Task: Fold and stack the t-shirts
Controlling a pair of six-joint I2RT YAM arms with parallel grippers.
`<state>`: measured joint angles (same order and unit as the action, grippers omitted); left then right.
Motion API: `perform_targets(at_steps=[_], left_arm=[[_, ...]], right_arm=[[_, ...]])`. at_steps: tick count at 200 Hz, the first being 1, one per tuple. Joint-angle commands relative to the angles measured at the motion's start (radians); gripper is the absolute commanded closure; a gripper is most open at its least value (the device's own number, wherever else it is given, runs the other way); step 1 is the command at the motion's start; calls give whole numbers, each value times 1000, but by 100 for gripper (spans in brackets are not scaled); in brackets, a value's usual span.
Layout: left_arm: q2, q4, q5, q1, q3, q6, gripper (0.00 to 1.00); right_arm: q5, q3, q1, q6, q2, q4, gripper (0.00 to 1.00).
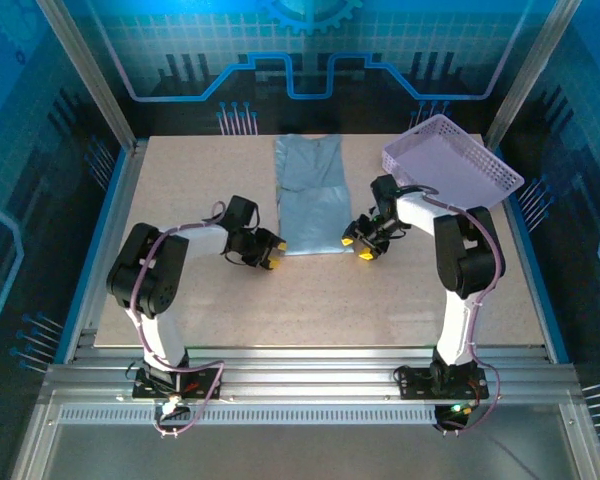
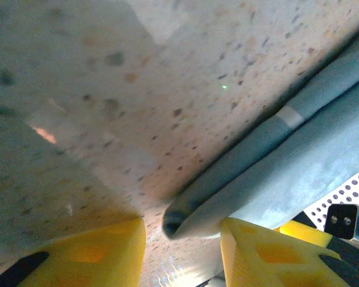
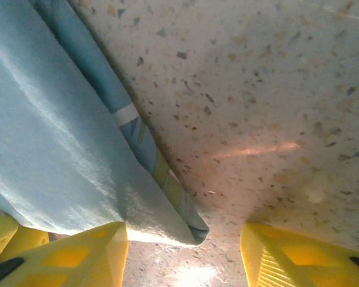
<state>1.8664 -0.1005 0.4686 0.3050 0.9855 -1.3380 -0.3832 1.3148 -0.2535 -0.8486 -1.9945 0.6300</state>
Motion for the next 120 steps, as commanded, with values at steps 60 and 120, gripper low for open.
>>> perform_targets(at_steps=[60, 120], left_arm=[[78, 83, -46, 8, 90, 23, 100], [-74, -45, 33, 11, -21, 126, 100]], right_arm=[[-8, 102, -26, -94, -106, -31, 92], [47, -6, -42, -83, 39, 22, 100]])
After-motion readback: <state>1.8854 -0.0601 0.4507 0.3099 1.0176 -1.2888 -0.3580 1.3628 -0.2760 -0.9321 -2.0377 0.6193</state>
